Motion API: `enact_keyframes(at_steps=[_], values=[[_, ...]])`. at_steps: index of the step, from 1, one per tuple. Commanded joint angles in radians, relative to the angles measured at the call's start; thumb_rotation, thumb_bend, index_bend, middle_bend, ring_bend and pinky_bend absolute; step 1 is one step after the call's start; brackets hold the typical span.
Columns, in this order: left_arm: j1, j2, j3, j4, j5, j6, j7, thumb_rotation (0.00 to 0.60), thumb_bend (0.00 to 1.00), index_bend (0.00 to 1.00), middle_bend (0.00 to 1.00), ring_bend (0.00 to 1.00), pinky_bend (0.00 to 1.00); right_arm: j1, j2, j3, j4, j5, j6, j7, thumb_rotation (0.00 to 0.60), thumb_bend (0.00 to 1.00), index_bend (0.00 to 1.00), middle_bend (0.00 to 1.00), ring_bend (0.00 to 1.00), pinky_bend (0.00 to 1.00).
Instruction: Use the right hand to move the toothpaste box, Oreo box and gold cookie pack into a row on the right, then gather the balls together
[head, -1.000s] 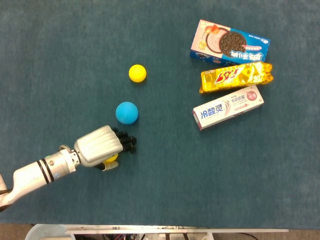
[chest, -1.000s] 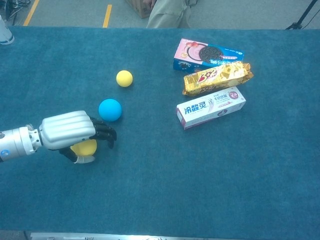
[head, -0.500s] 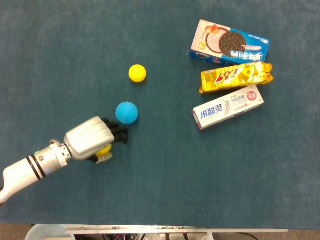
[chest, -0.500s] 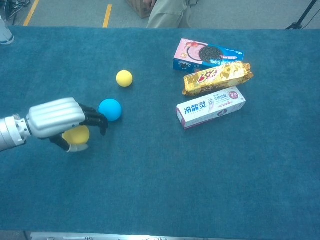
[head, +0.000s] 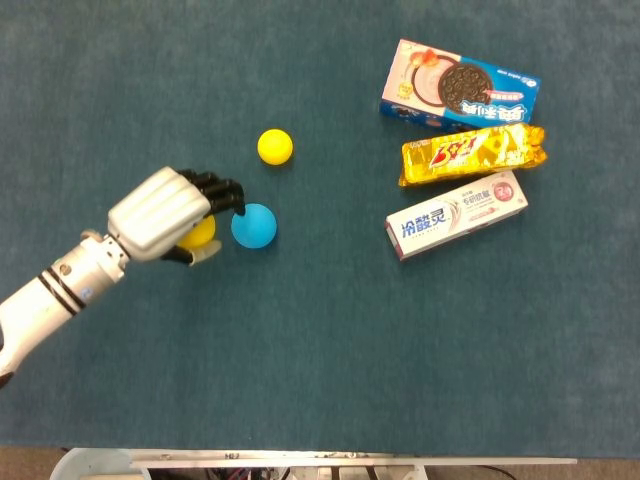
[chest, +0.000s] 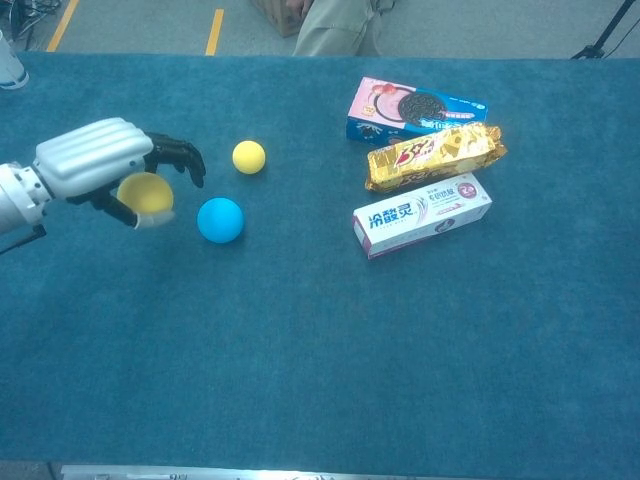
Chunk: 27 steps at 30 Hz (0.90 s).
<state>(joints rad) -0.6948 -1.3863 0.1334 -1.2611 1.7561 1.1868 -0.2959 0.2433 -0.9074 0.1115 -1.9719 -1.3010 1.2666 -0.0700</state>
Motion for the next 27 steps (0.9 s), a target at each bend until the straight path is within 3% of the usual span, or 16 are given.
enact_keyframes(at_steps=[1,13,27], values=[[-0.020,-0.014,-0.025,0.003,-0.036,-0.049,-0.010,0.600,0.31,0.35,0.30,0.34,0.62,-0.002,0.000,-0.003,0.003,-0.003,-0.001,0.005,0.600,0.27,0.34,0.44,0.35,0.53],[-0.077,-0.091,-0.115,0.065,-0.170,-0.212,0.016,0.600,0.31,0.35,0.30,0.34,0.62,-0.015,0.011,-0.009,0.021,-0.010,0.000,0.040,0.600,0.27,0.34,0.44,0.35,0.53],[-0.102,-0.158,-0.149,0.162,-0.290,-0.366,0.067,0.600,0.31,0.34,0.30,0.33,0.59,-0.018,0.012,-0.008,0.043,-0.010,-0.009,0.070,0.600,0.27,0.34,0.44,0.35,0.53]])
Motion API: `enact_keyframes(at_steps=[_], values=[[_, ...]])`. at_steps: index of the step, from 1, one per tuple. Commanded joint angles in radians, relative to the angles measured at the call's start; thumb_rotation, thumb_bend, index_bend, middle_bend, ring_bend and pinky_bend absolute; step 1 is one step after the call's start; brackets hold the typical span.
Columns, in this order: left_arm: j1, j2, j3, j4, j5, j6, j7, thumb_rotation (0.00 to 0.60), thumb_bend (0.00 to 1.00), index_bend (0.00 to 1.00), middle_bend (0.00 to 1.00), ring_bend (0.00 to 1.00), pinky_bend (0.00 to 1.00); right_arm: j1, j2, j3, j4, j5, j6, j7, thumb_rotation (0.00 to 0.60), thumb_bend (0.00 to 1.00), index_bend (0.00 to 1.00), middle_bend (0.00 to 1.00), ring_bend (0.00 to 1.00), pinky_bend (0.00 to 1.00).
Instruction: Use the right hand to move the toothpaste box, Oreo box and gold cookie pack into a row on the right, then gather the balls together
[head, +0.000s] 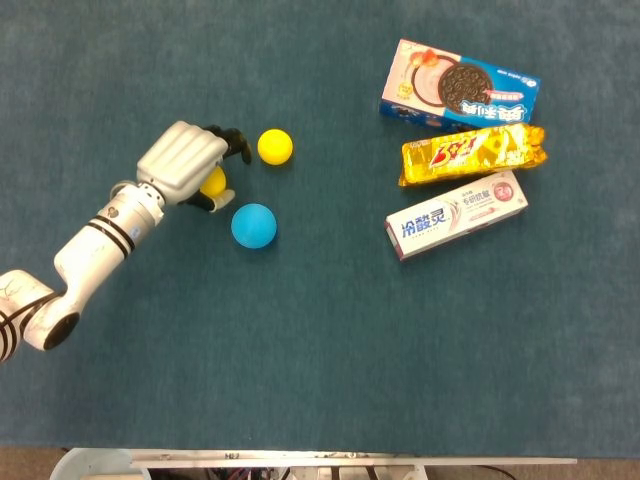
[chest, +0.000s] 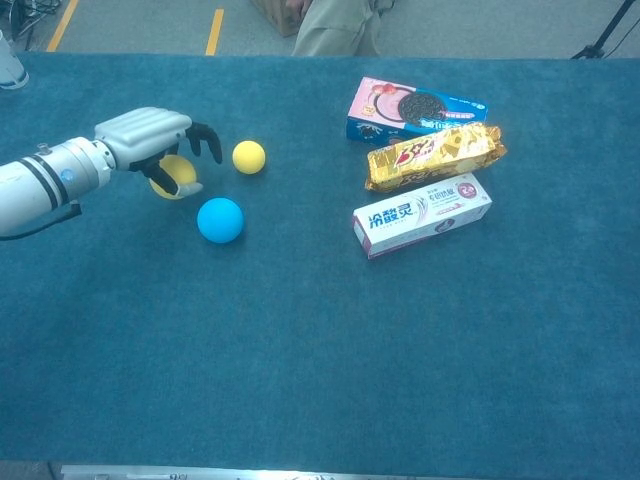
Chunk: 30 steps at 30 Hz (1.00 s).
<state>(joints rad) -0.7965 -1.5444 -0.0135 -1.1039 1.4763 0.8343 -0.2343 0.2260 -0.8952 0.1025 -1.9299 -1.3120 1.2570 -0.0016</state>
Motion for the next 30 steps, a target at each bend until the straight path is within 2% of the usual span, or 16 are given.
enact_keyframes(at_steps=[1,13,21,30], values=[[0.000,0.005,0.001,0.001,-0.014,-0.022,0.007,0.600,0.31,0.34,0.30,0.32,0.58,-0.001,-0.001,0.001,0.002,0.002,0.001,0.003,0.600,0.27,0.34,0.44,0.35,0.53],[0.008,0.028,0.002,-0.036,-0.025,-0.033,0.020,0.600,0.31,0.23,0.25,0.28,0.54,-0.004,-0.003,0.001,-0.004,-0.006,0.005,0.002,0.600,0.27,0.34,0.44,0.35,0.53],[0.007,0.034,-0.004,-0.047,-0.037,-0.049,0.025,0.600,0.31,0.22,0.23,0.24,0.51,-0.009,0.001,0.000,-0.006,-0.007,0.010,0.005,0.600,0.27,0.34,0.44,0.35,0.53],[0.004,0.039,-0.010,-0.064,-0.051,-0.066,0.035,0.600,0.31,0.20,0.19,0.17,0.43,-0.011,0.002,0.001,-0.002,-0.007,0.010,0.013,0.600,0.27,0.34,0.44,0.35,0.53]])
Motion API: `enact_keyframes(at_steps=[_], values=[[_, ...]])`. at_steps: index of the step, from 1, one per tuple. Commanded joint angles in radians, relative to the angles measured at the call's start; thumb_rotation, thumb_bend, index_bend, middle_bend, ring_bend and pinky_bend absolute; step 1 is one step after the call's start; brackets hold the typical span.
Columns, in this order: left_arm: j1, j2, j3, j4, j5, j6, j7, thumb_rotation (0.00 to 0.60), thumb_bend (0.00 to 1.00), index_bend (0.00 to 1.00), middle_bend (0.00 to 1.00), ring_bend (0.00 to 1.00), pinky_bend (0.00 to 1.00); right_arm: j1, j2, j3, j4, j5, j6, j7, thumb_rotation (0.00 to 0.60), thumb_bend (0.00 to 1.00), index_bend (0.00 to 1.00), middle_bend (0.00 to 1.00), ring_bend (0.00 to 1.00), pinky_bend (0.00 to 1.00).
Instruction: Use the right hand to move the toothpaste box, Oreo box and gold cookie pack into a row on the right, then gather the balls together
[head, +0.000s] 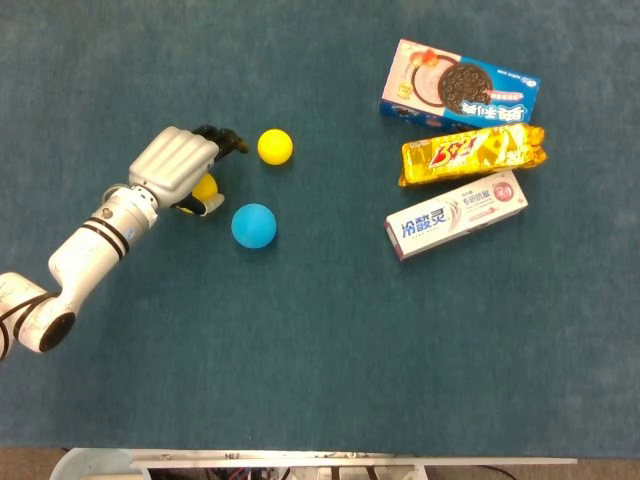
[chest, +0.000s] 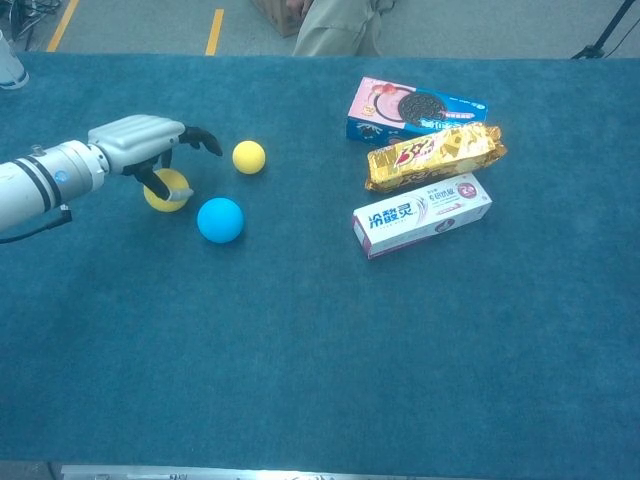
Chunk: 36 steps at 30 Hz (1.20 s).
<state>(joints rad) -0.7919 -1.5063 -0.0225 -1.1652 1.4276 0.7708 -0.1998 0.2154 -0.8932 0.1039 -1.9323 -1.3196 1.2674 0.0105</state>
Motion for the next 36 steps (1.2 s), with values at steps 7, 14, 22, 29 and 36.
enact_keyframes(at_steps=[7,14,22,29,36], values=[[0.001,0.003,-0.014,-0.011,-0.004,0.012,-0.003,0.600,0.31,0.19,0.17,0.14,0.40,-0.001,0.000,0.002,0.005,0.004,-0.001,0.006,0.600,0.27,0.34,0.44,0.35,0.53],[-0.005,0.034,-0.030,-0.070,0.006,0.036,0.010,0.600,0.31,0.19,0.17,0.15,0.39,0.003,-0.005,0.005,0.007,0.005,-0.005,0.005,0.600,0.27,0.34,0.44,0.35,0.53],[-0.019,0.077,-0.076,-0.172,-0.035,0.042,0.044,0.388,0.30,0.22,0.19,0.15,0.28,0.005,-0.009,0.005,0.007,0.004,-0.009,0.002,0.600,0.27,0.34,0.44,0.35,0.53],[-0.053,0.086,-0.108,-0.221,-0.063,0.008,0.058,0.024,0.22,0.24,0.18,0.13,0.18,0.006,-0.011,0.003,0.009,0.008,-0.014,0.005,0.600,0.27,0.34,0.44,0.35,0.53],[-0.105,0.061,-0.118,-0.193,-0.116,-0.056,0.176,0.000,0.21,0.26,0.18,0.11,0.13,0.006,-0.012,0.003,0.016,0.010,-0.019,0.012,0.600,0.27,0.35,0.44,0.35,0.53]])
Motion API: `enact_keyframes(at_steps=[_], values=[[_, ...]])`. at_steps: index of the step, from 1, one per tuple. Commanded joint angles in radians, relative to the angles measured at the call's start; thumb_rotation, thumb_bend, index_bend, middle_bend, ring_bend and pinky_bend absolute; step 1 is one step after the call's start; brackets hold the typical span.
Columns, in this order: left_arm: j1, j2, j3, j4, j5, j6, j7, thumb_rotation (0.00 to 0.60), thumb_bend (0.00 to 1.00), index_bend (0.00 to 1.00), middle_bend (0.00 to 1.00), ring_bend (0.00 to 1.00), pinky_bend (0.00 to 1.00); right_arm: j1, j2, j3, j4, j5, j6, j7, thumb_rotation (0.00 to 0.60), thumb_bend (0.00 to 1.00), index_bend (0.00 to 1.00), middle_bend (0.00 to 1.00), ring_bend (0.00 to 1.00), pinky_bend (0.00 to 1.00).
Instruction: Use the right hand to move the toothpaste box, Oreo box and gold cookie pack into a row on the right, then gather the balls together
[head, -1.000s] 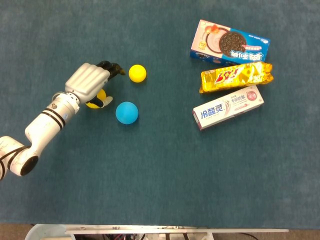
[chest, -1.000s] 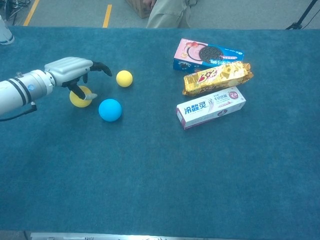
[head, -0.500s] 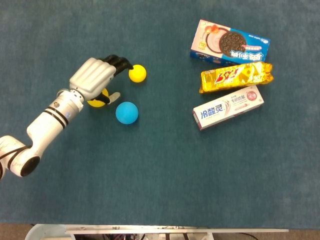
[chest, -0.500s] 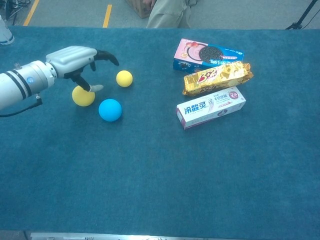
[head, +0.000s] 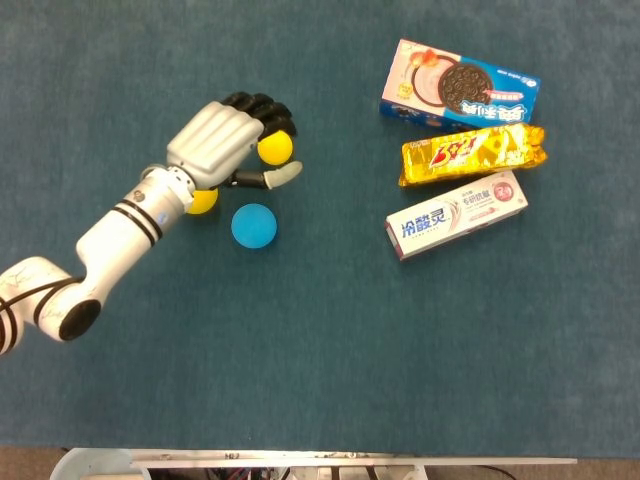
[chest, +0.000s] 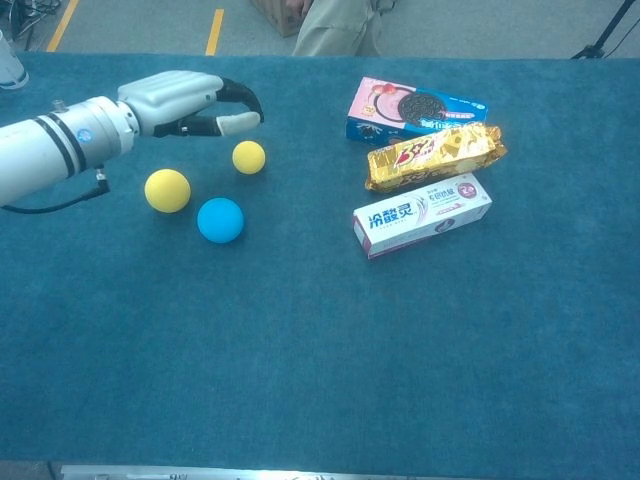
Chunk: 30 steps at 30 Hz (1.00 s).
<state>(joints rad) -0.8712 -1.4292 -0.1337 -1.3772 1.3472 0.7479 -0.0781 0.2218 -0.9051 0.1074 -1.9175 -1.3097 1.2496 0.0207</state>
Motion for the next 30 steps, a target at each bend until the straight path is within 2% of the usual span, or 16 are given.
enact_keyframes(at_steps=[1,5,13,30], values=[[-0.032,-0.022,-0.009,0.025,-0.051,-0.043,0.072,0.000,0.21,0.26,0.18,0.11,0.13,0.000,0.000,-0.001,0.002,0.000,-0.001,0.002,0.600,0.27,0.35,0.44,0.35,0.53],[-0.062,-0.054,-0.016,0.055,-0.128,-0.083,0.158,0.000,0.21,0.26,0.18,0.11,0.13,-0.002,0.002,-0.001,0.005,0.002,-0.002,0.006,0.600,0.27,0.35,0.44,0.35,0.53],[-0.096,-0.109,-0.012,0.096,-0.252,-0.097,0.299,0.000,0.21,0.26,0.18,0.11,0.13,-0.008,0.007,-0.003,0.011,0.004,0.000,0.018,0.600,0.27,0.35,0.44,0.35,0.53],[-0.153,-0.194,0.014,0.190,-0.411,-0.129,0.433,0.000,0.21,0.26,0.18,0.11,0.13,-0.009,0.005,-0.003,0.033,0.016,-0.013,0.036,0.600,0.27,0.35,0.44,0.35,0.53]])
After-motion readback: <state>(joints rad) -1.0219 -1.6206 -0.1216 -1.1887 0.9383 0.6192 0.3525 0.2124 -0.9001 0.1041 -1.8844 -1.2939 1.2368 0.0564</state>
